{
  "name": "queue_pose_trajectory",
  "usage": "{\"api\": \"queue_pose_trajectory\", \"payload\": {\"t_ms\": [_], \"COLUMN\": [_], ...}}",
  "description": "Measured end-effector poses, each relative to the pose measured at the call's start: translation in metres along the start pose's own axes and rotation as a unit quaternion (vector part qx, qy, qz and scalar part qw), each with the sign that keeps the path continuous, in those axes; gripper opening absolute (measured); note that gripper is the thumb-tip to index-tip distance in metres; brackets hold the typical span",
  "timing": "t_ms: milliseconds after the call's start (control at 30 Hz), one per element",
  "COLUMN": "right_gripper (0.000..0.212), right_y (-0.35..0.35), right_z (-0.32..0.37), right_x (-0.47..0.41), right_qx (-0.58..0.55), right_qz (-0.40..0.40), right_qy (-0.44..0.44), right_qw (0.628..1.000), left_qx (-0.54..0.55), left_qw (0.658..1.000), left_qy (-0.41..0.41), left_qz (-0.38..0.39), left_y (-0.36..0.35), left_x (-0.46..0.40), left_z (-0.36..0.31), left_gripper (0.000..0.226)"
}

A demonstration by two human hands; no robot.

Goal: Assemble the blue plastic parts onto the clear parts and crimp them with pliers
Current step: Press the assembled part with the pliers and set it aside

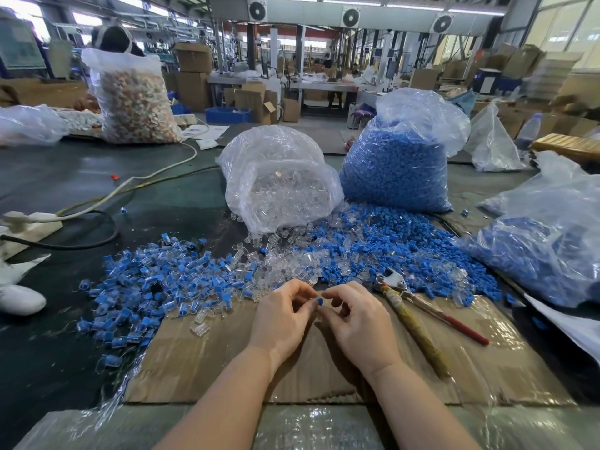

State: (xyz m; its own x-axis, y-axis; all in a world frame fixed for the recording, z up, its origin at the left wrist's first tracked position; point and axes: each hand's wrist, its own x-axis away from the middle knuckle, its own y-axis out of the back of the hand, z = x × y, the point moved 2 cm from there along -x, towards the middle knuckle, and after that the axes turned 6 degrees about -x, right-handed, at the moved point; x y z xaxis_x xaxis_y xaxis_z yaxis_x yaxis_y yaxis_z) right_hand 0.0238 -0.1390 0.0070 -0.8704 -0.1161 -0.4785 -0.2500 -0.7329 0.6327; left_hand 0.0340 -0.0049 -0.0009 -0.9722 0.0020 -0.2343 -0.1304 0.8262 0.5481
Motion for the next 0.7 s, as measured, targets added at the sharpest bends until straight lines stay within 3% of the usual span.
{"api": "queue_pose_trajectory", "payload": {"t_ms": [67,167,267,367,500,700], "right_gripper": [0.020,0.038,0.062,0.076,0.071,0.041], "right_y": [0.005,0.019,0.043,0.061,0.064,0.065], "right_z": [-0.001,-0.007,-0.024,-0.039,-0.039,-0.026], "right_x": [0.001,0.005,0.012,0.019,0.026,0.019], "right_qx": [0.015,0.139,0.313,0.343,0.381,0.381], "right_qz": [-0.012,-0.038,0.011,0.096,0.104,0.088], "right_qy": [-0.008,-0.070,-0.231,-0.349,-0.323,-0.247], "right_qw": [1.000,0.987,0.921,0.867,0.860,0.887], "left_qx": [0.000,-0.002,0.001,0.007,0.037,0.165], "left_qw": [1.000,1.000,1.000,1.000,0.998,0.978], "left_qy": [0.002,0.008,0.016,0.027,0.047,0.125], "left_qz": [0.002,0.001,0.004,0.007,0.010,0.012], "left_y": [0.000,0.001,0.001,0.001,0.003,0.008], "left_x": [0.001,0.000,0.000,-0.002,-0.004,-0.005], "left_z": [0.000,0.000,-0.001,-0.002,-0.004,-0.008], "left_gripper": [0.014,0.014,0.015,0.012,0.012,0.007]}}
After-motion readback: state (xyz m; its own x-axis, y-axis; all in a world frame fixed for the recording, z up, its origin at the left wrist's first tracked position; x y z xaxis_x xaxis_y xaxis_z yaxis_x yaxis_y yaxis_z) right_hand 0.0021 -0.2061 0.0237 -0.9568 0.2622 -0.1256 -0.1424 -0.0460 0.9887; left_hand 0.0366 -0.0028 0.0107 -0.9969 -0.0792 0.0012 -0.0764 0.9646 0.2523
